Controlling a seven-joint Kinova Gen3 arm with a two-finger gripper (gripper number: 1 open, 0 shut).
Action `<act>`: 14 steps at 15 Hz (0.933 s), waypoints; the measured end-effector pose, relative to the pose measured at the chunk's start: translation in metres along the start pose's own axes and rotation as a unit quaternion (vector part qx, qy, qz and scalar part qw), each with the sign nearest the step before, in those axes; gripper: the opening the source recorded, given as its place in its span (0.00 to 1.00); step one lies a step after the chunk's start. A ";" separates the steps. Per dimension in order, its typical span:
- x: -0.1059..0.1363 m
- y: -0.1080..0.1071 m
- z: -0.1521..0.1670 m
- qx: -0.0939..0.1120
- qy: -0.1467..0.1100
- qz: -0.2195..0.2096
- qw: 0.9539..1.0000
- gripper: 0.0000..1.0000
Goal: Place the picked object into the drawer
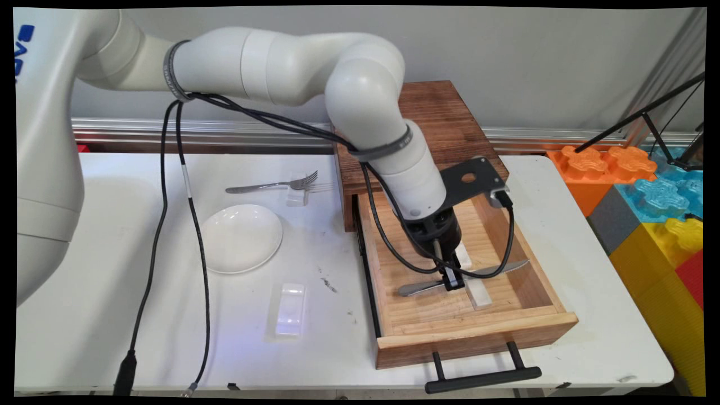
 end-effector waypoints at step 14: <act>-0.015 -0.002 0.036 0.006 0.000 -0.009 1.000 0.00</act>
